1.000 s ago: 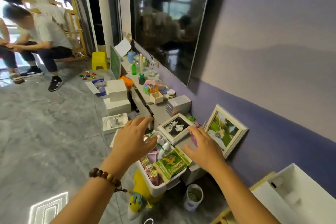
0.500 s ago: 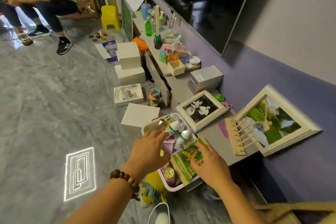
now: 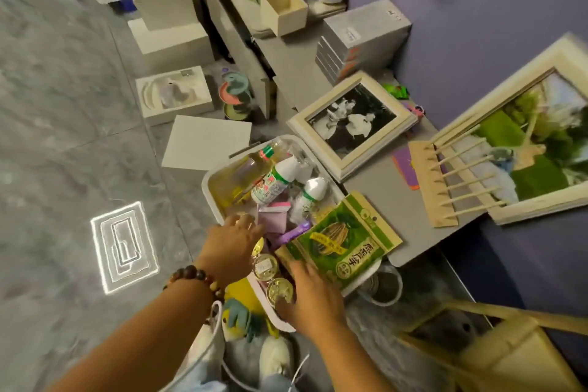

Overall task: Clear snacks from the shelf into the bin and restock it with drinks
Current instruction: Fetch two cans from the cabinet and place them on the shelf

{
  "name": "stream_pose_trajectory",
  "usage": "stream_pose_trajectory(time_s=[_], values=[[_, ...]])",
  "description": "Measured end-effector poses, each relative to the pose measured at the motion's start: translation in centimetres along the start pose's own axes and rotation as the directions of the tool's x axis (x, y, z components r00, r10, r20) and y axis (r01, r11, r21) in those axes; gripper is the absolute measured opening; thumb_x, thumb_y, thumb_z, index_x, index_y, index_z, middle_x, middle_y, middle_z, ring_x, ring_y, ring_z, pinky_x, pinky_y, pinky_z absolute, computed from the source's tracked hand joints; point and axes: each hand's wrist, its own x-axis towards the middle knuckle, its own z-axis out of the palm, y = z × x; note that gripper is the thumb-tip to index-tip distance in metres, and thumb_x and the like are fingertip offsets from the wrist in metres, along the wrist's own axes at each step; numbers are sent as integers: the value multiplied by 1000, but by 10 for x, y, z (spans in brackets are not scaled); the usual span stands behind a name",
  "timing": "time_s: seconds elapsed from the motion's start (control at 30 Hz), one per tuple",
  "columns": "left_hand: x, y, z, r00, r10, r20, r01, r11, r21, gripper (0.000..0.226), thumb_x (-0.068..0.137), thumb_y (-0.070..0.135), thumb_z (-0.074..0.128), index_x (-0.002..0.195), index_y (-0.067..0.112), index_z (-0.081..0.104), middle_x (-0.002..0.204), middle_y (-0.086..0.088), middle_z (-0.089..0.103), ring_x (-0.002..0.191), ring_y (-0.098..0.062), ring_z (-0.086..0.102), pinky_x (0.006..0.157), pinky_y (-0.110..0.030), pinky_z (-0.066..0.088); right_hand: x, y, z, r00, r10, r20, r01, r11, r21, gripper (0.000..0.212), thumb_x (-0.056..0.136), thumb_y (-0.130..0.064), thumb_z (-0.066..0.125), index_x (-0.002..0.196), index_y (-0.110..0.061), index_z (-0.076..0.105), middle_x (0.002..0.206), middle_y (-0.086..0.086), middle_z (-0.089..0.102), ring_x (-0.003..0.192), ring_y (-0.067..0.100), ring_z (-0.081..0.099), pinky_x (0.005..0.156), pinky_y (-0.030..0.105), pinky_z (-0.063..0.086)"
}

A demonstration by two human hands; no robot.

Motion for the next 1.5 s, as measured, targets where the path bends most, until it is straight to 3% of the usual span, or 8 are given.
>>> stream_pose_trajectory(time_s=[0.17,0.37,0.47,0.63,0.8,0.97,1.17,1.5], values=[[32,-13,39,994,94,54,-96,994,46,60,76,18,58,131,31,36,142,-4,30,131,-31,24,92,-43,46,26,-11,36,997,76,33,-75,997,-33,67,81,-37,62,135,-21,26,140,7,38,124,28,43,92,39,43],[56,-20,57,977,211,-11,-208,970,125,45,87,40,47,130,31,40,149,-2,30,140,-32,11,111,-55,18,44,-17,61,976,203,-75,-203,979,19,60,81,-30,62,131,-18,30,130,10,50,116,29,49,90,39,44],[57,-30,42,953,302,31,-303,941,148,51,82,44,53,130,30,42,139,1,45,137,-27,24,109,-54,18,38,-20,53,970,200,-135,-197,980,32,60,82,-32,59,133,-19,30,133,7,48,121,27,44,88,37,43],[36,-38,-5,880,460,-119,-444,885,142,53,56,55,58,104,32,55,94,-1,66,97,-30,60,85,-56,41,12,-26,6,969,152,-195,-148,988,35,61,85,-31,55,138,-24,26,140,3,43,128,23,38,91,36,44],[-2,-33,-80,819,552,-156,-536,833,136,65,55,52,66,114,40,43,102,3,65,91,-24,62,70,-44,54,-39,-35,-64,966,82,-245,-69,996,60,59,84,-32,55,136,-29,28,128,-1,49,119,20,45,87,34,47],[-53,0,-154,780,584,-227,-553,812,186,61,53,64,51,110,42,46,93,12,67,79,-14,64,52,-34,57,-105,-46,-141,961,119,-251,-92,989,115,60,83,-34,55,134,-37,25,137,-10,42,125,11,37,100,33,41],[-108,68,-253,664,698,-267,-663,715,221,61,56,62,58,113,44,44,96,12,65,85,-15,62,55,-37,56,-192,-60,-229,901,235,-365,-212,972,103,65,79,-49,60,131,-35,24,138,-6,36,129,17,33,101,40,41],[-198,195,-372,264,893,-363,-788,417,453,61,66,69,50,119,40,43,111,8,63,99,-20,59,66,-38,54,-351,-51,-309,562,332,-757,-356,924,141,59,78,-49,62,127,-33,35,131,-7,51,117,15,47,90,31,45]])
